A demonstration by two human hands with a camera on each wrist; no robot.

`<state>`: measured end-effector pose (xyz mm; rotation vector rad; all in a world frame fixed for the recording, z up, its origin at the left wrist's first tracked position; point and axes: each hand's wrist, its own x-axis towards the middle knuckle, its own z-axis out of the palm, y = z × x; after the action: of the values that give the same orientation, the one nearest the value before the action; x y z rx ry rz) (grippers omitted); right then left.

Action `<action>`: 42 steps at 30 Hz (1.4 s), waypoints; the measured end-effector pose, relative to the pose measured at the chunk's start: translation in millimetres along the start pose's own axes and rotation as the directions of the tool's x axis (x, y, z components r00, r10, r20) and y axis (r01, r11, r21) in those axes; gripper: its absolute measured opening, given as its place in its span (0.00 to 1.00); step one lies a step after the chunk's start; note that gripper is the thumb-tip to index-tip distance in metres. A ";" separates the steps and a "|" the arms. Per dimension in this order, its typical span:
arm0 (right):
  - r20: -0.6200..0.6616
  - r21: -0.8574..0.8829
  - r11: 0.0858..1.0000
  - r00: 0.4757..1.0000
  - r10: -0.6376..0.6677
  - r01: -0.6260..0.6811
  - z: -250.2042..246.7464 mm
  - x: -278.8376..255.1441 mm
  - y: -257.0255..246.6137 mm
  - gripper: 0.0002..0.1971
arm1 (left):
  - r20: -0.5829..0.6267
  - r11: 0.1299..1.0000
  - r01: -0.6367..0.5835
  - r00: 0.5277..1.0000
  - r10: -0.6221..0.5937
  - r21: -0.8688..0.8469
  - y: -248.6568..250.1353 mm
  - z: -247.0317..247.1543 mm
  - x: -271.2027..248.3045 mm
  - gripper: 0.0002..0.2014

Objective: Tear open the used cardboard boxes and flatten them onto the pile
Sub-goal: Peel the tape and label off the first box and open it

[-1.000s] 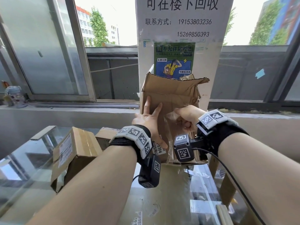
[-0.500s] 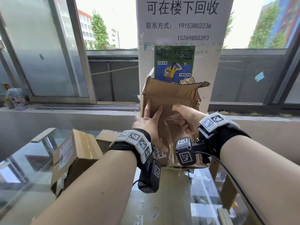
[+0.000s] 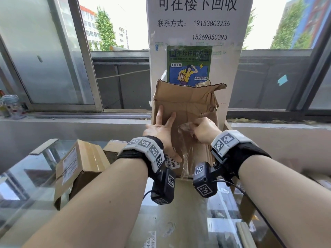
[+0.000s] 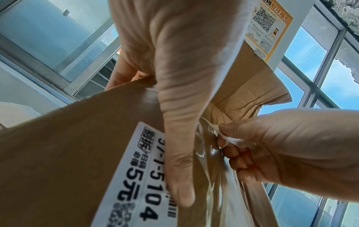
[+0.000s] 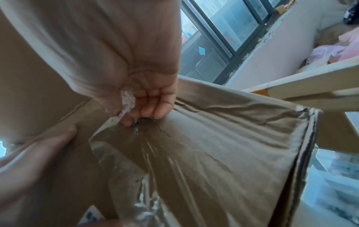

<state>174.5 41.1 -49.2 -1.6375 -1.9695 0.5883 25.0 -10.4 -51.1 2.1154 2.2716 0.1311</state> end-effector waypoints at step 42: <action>0.112 -0.557 0.741 0.918 -0.380 0.375 -13.4 -24.7 -5.9 0.12 | 0.037 0.998 0.021 0.999 -0.023 0.054 5.8 -4.6 1.1 0.74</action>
<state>182.0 15.8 -37.7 -1.4509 -2.5398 -0.1992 30.4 -9.1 -46.1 2.0981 2.3023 0.0296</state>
